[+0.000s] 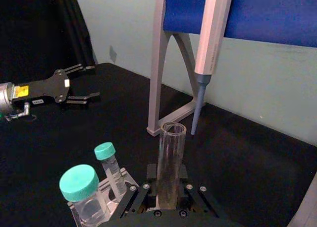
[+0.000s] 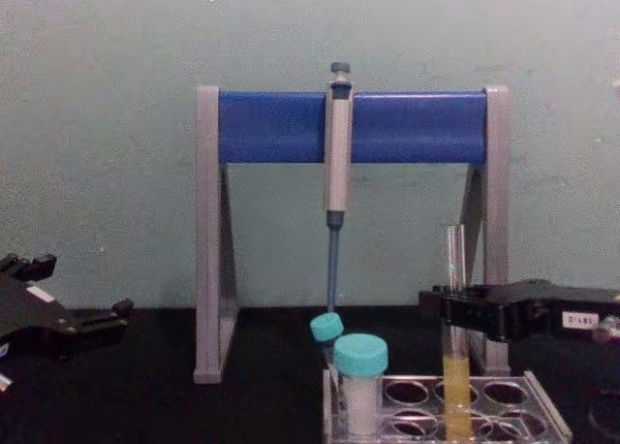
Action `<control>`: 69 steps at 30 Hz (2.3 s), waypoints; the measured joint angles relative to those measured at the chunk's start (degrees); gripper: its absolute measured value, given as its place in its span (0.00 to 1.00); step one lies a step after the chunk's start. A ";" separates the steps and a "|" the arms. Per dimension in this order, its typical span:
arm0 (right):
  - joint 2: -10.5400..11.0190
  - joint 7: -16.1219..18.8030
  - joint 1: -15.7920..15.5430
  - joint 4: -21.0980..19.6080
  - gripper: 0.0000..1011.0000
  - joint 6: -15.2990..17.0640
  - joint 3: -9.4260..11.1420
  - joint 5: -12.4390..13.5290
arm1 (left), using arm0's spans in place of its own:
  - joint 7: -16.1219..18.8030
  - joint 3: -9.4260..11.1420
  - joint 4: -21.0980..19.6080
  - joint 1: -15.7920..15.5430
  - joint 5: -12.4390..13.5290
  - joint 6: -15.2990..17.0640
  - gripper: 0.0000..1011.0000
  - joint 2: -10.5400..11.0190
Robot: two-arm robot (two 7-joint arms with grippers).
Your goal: Pick up the test tube from the test tube rack, shake it, then place it back into the test tube rack.
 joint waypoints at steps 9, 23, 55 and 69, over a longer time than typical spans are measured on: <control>0.01 -0.02 -0.17 -0.05 0.23 -0.55 0.00 -0.04 | 0.00 0.00 0.00 0.00 0.00 0.00 1.00 0.00; 0.79 -0.27 -4.05 -3.55 0.23 -9.17 1.54 -1.60 | 0.00 0.00 0.00 0.00 0.00 0.00 1.00 0.00; -0.71 -0.94 -3.43 -8.23 0.23 -12.67 5.07 -2.85 | 0.00 0.00 0.00 0.00 0.00 0.00 1.00 0.00; 1.98 -5.14 -6.96 -12.14 0.23 -11.54 8.00 -4.59 | 0.00 0.00 0.00 0.00 0.00 0.00 1.00 0.00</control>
